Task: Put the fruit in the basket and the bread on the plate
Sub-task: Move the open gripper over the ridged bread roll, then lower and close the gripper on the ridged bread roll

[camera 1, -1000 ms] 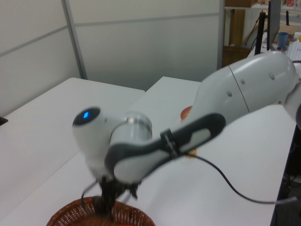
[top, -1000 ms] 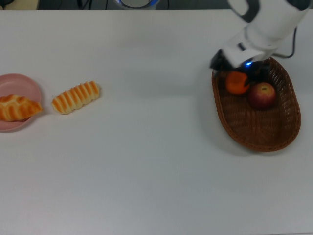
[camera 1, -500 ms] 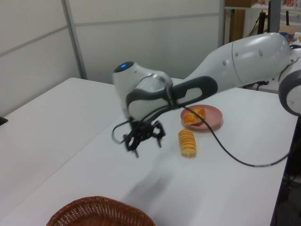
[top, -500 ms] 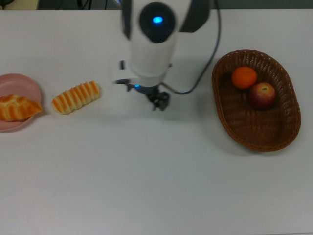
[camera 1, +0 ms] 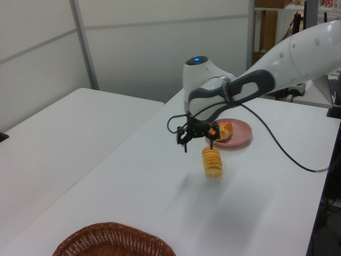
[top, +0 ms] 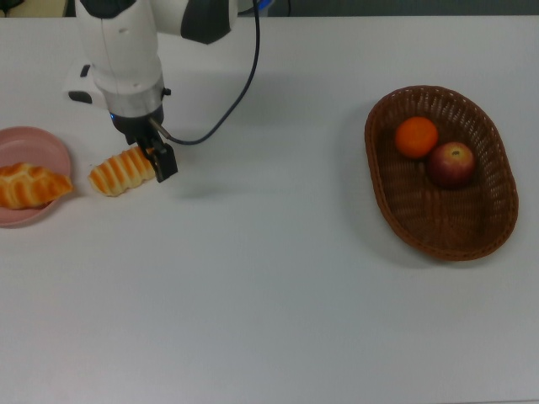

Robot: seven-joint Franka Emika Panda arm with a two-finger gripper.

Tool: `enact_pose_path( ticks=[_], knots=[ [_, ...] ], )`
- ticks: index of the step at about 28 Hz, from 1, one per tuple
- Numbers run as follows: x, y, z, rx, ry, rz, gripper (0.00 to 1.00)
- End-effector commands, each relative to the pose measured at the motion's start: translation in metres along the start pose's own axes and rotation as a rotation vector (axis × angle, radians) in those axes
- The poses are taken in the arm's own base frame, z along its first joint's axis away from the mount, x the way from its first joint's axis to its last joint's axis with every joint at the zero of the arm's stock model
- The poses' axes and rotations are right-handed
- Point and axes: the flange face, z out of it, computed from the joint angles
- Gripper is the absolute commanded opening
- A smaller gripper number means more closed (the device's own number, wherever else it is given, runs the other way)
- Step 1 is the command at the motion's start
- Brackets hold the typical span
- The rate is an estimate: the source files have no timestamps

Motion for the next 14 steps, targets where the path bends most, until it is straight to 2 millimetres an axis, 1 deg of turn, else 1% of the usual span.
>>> enact_pose_path(
  ticks=[1, 5, 6, 11, 12, 14],
  knots=[
    [-0.004, 0.030, 0.002, 0.020, -0.002, 0.042, 1.00],
    [0.002, 0.032, 0.012, 0.030, 0.009, 0.032, 1.00],
    [0.005, 0.033, 0.020, 0.031, 0.010, 0.036, 1.00],
    [0.007, 0.031, 0.047, 0.013, -0.002, 0.022, 1.00],
    [0.007, 0.031, 0.057, 0.011, -0.004, 0.014, 1.00],
    [0.008, 0.030, 0.064, 0.013, 0.000, 0.013, 1.00]
  ],
)
